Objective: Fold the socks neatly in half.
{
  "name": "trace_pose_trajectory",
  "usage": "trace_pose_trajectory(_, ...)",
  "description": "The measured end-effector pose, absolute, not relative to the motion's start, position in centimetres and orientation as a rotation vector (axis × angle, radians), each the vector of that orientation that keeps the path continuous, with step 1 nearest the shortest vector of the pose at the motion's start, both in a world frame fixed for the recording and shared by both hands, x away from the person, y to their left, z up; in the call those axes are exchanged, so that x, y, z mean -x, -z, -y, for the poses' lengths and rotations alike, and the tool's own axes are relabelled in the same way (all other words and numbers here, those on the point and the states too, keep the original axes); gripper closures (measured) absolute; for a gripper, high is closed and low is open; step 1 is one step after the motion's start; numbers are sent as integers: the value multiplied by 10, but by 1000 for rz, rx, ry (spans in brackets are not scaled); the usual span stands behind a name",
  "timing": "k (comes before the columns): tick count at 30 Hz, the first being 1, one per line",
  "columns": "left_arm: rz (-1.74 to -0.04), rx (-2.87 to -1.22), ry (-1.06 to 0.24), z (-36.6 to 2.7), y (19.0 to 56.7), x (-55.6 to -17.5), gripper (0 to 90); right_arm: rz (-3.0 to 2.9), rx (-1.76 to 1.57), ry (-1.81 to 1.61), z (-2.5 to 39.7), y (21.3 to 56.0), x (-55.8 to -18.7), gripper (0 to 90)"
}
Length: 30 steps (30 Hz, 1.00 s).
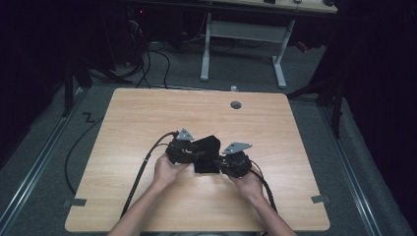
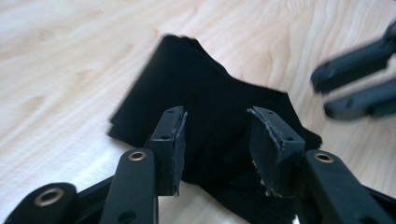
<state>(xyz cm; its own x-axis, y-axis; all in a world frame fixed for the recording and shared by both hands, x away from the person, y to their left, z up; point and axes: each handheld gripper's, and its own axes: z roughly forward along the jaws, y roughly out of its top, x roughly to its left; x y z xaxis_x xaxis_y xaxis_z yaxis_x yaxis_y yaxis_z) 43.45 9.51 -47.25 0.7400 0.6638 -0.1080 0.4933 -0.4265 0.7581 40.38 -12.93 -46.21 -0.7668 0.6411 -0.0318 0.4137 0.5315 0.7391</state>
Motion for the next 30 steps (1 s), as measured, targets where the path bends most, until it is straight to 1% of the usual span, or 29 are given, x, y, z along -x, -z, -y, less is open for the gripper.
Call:
trace_pose_trajectory(6, -884, -2123, -276, -96, 481, -428, 577, -2450, -910, -1090, 123, 458, -416, 773)
trace_pose_trajectory(8, -921, -2101, -259, -99, 487, -425, 577, -2466, -924, -1066, 113, 462, -425, 778)
trace_pose_trajectory(10, -933, -2114, -268, -99, 490, -423, 574, -2487, -925, -1036, 107, 468, -429, 778)
trace_pose_trajectory(15, -937, -2145, -273, -98, 496, -422, 572, -2541, -926, -966, 101, 482, -427, 765)
trace_pose_trajectory(16, -954, -2123, -256, -100, 495, -423, 563, -2527, -911, -981, 103, 488, -424, 753)
trace_pose_trajectory(17, -954, -2123, -256, -100, 495, -423, 557, -2527, -911, -981, 103, 488, -424, 753)
trace_pose_trajectory(20, -974, -2070, -261, -107, 488, -429, 540, -2526, -933, -985, 106, 487, -425, 716)
trace_pose_trajectory(26, -1036, -2015, -261, -116, 482, -439, 523, -2500, -929, -1013, 107, 482, -423, 707)
trace_pose_trajectory(30, -1083, -2014, -247, -118, 480, -454, 484, -2494, -906, -1045, 104, 475, -419, 700)
